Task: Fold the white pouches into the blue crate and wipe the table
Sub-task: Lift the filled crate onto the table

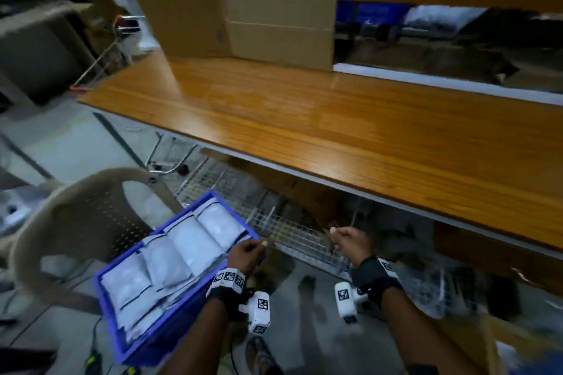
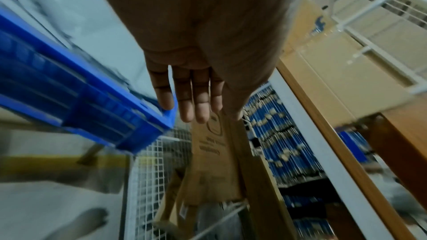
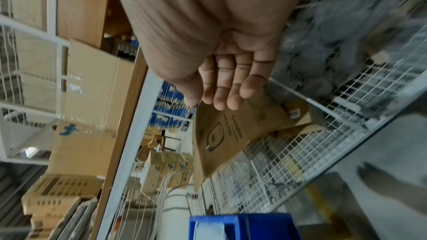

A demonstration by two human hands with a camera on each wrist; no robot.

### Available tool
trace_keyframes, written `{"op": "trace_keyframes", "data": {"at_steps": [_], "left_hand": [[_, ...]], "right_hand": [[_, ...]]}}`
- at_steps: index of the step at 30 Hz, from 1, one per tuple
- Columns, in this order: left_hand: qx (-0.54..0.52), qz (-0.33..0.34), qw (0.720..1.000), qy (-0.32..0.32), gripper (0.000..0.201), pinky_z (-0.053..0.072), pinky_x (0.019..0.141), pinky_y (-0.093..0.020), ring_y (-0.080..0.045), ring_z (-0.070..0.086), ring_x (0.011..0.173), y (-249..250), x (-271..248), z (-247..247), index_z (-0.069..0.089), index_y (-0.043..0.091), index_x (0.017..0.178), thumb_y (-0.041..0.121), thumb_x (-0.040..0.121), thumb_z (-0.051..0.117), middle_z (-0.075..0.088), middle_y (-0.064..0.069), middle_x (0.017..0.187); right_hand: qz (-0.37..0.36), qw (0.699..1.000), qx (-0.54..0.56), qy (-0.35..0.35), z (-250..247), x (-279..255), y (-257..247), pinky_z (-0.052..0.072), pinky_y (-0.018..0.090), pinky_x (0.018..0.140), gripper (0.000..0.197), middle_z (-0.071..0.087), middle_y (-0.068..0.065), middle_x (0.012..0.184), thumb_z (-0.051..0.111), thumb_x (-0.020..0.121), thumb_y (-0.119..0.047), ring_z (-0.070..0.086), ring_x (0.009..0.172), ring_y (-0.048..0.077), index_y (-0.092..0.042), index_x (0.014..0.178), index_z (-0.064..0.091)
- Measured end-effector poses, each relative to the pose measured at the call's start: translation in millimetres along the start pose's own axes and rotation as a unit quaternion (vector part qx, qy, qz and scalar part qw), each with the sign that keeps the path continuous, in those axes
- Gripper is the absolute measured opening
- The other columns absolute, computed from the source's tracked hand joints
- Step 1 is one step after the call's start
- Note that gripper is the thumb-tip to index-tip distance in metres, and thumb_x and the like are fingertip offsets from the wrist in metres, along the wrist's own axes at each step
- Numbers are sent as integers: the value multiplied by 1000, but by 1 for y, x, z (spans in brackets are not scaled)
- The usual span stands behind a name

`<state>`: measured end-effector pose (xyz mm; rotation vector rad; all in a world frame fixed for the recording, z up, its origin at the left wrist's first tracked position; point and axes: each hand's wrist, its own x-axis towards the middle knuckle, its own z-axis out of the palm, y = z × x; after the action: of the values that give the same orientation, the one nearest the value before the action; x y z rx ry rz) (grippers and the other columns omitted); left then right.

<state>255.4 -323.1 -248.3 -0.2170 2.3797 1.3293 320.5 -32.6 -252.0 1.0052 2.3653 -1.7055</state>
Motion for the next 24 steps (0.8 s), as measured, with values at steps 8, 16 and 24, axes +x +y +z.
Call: {"op": "trace_keyframes", "data": {"at_steps": [8, 16, 24], "left_hand": [[-64, -97, 981, 155, 26, 57, 87, -39, -22, 73, 87, -99, 33, -143, 75, 25, 81, 50, 72, 76, 77, -3, 83], [-115, -160, 941, 275, 42, 45, 92, -32, -23, 65, 98, -126, 23, -221, 71, 9, 108, 43, 84, 76, 72, -7, 98], [-160, -230, 893, 352, 73, 45, 103, -41, -31, 57, 121, -161, 25, -246, 62, 7, 128, 59, 78, 75, 60, -14, 134]], "right_hand": [[-47, 991, -103, -77, 139, 26, -63, 59, 42, 79, 14, 74, -5, 78, 73, 78, -39, 70, 81, 19, -26, 74, 72], [-84, 974, -165, -130, 224, 28, -122, 57, 39, 78, 16, 73, 4, 74, 73, 77, -39, 70, 78, 25, -24, 74, 71], [-90, 958, -219, -162, 292, 61, -168, 43, 24, 68, 19, 72, 10, 89, 67, 90, -33, 63, 84, 21, -15, 90, 72]]}}
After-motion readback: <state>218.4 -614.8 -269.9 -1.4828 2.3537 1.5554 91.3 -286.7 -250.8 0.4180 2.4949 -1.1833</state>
